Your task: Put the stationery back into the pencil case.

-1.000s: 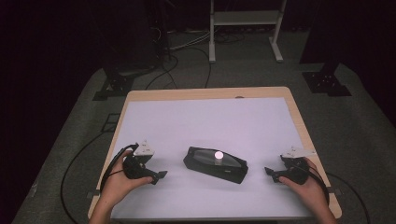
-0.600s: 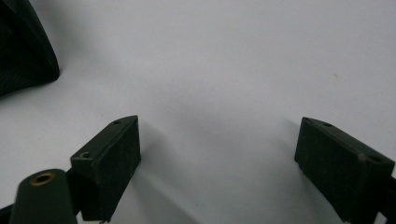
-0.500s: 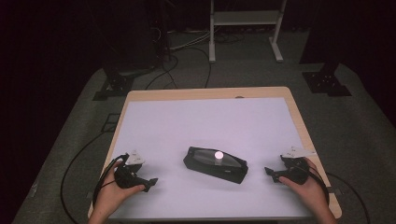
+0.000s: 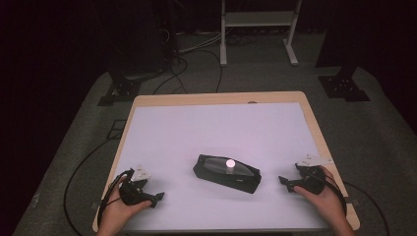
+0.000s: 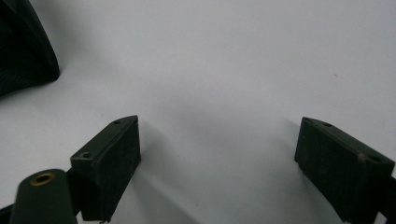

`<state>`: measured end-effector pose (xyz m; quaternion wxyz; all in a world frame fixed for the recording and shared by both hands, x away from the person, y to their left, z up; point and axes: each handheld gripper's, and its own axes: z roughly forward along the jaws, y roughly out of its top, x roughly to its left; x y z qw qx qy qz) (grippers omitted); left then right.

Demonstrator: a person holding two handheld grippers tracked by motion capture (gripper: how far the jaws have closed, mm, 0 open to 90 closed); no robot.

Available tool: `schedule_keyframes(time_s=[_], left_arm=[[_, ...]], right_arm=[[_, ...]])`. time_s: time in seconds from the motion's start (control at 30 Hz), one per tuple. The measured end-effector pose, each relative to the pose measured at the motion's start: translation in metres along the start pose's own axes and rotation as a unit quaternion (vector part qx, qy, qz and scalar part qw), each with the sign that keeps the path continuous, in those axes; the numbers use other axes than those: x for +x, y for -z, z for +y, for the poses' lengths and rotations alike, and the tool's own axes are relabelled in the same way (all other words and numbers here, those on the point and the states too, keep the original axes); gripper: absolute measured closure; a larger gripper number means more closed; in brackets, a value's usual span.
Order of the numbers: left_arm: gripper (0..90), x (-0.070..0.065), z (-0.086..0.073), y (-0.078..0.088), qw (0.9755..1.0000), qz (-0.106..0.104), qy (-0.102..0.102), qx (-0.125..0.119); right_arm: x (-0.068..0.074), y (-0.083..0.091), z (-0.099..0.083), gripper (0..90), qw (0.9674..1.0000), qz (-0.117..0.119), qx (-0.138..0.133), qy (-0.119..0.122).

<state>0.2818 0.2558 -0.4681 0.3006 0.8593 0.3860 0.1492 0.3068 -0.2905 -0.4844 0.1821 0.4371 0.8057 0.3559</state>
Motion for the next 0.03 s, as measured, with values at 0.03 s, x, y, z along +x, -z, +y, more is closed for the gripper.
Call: schedule_keyframes(time_s=[0.03], left_arm=[[8.7,0.0002,-0.0005,0.0001,1.0000,0.000,-0.001,-0.002]], right_arm=[[0.0000,0.0000,0.0000,13.0,1.0000,0.000,0.000,0.000]])
